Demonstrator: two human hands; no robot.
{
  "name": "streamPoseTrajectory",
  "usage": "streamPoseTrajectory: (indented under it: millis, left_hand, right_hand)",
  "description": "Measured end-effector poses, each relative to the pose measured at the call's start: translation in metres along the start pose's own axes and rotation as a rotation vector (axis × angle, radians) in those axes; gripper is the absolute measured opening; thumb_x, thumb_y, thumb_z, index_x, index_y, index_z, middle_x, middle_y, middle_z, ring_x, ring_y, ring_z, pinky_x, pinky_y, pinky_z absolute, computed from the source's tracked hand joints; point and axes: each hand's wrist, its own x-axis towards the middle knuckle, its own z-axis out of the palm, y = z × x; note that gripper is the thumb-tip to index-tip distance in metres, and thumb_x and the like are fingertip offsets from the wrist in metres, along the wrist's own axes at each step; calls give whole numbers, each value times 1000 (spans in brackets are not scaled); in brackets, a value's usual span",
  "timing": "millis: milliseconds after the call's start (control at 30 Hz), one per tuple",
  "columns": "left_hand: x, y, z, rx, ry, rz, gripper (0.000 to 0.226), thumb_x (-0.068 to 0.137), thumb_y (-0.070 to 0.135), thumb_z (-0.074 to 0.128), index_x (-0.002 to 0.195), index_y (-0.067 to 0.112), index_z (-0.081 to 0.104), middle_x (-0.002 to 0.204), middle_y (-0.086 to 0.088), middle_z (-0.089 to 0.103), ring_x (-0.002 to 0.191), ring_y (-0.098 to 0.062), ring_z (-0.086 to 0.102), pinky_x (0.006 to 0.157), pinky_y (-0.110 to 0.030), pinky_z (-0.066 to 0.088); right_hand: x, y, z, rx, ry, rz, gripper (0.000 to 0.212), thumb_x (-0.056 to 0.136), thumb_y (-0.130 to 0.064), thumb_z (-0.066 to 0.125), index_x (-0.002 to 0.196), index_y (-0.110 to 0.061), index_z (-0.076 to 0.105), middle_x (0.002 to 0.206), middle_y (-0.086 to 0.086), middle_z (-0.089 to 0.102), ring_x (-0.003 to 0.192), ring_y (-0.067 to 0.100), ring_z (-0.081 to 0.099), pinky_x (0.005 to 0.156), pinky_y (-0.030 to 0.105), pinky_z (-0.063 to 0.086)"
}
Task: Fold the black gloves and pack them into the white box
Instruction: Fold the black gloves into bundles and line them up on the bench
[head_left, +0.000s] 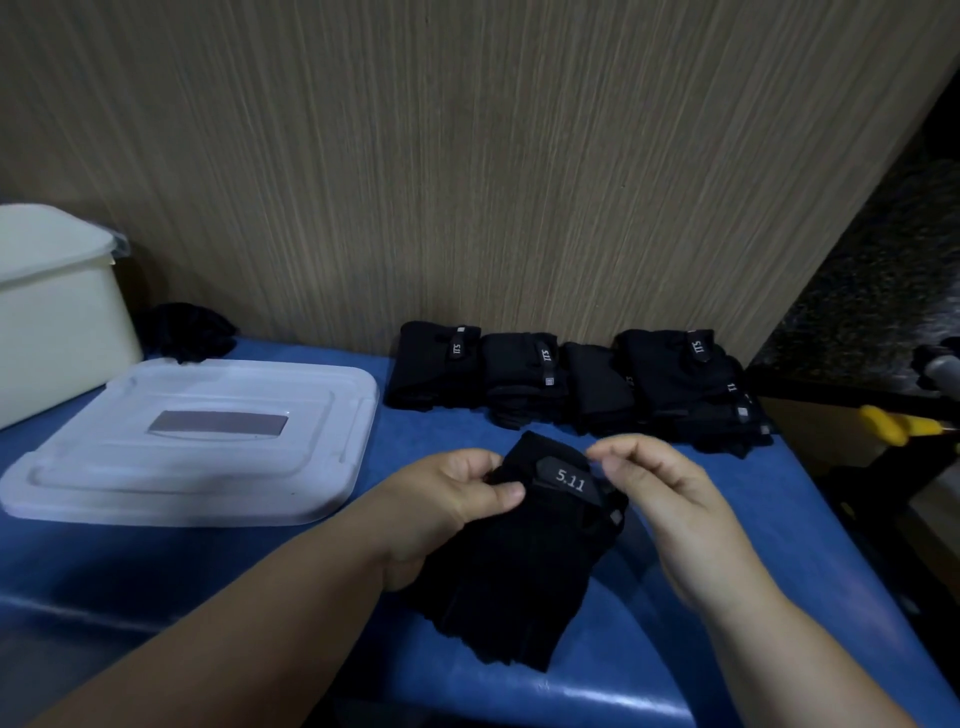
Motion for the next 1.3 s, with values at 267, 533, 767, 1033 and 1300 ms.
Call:
streamPoseTrajectory:
  millis: [267,533,767,1033,1300]
  left_hand:
    - [-4,4,4,-38,-5,54,21,96,13,51,107,3,65,96,-17,71,83,-21,69,70,-27,56]
    - [-1,6,2,158,160,154,16,97,15,53,94,11,68,84,-7,71,78,-17,66,70,-27,53]
    - [5,11,-3,508,457,272,9,87,28,68,78,25,68,67,6,59,63,-3,53,67,-20,46]
    - [-4,22,2,273,316,373,18,95,10,53,99,22,66,75,5,72,70,-3,66,69,-19,50]
    - [-5,11,-7,724,246,154,13,85,39,64,80,29,70,66,10,62,64,-2,56,65,-17,44]
  right_hand:
    - [-1,6,1,226,-285,462,61,59,-37,84,111,-11,67,98,11,70,87,23,64,72,32,50]
    - [3,5,-2,124,-229,407,44,57,-29,87,94,-11,73,90,16,72,83,19,65,77,26,44]
    - [2,4,5,91,-59,315,6,87,-4,64,90,-9,67,60,-1,59,46,8,53,39,17,37]
    - [0,-1,3,-101,20,-219,27,76,-6,65,88,-30,71,100,-8,70,96,5,64,85,13,46]
    - [1,14,-17,-528,-205,-115,62,72,17,46,80,-38,72,100,-21,67,99,-3,61,86,9,44]
